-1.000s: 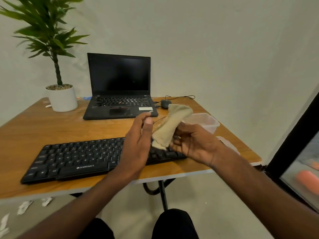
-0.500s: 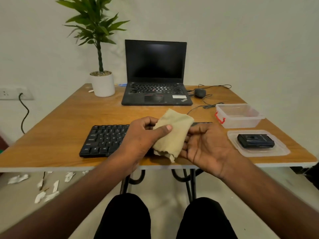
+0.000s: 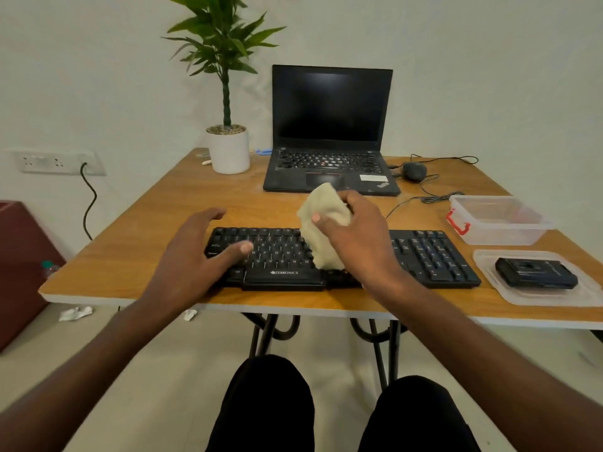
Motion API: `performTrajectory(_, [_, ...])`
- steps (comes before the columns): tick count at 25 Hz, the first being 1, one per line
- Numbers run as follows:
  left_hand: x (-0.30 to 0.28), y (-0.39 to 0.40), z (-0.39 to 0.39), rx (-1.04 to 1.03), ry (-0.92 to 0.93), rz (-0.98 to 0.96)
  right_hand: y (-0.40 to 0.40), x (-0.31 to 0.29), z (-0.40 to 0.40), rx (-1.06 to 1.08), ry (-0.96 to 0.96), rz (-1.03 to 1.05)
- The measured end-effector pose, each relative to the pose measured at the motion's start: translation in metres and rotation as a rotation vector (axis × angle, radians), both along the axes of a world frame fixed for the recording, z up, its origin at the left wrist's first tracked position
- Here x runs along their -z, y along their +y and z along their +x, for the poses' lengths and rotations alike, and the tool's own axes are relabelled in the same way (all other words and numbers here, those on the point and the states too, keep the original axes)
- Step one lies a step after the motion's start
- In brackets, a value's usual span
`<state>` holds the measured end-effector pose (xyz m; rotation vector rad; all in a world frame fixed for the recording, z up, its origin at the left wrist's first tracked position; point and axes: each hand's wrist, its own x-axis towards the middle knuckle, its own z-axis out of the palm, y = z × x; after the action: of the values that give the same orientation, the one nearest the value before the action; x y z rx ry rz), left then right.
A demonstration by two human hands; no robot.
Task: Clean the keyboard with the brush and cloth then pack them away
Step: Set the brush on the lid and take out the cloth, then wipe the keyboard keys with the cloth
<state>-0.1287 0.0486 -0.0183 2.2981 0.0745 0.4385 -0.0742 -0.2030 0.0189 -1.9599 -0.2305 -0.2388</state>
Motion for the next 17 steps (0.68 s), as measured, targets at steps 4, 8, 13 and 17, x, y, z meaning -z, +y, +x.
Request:
performTrajectory(4, [0.013,0.02,0.004,0.045,0.215,0.033,0.037,0.011,0.019,-0.052,-0.319,-0.343])
performTrajectory(8, [0.011,0.025,0.013,0.108,0.303,0.061,0.068,0.007,0.032,-0.063,-0.497,-0.562])
performTrajectory(13, [0.02,0.037,0.012,0.163,0.311,-0.077,0.102,0.003,0.04,-0.433,-0.465,-0.898])
performTrajectory(17, [0.026,0.04,0.016,0.171,0.302,-0.102,0.091,-0.008,0.055,-0.287,-0.329,-1.017])
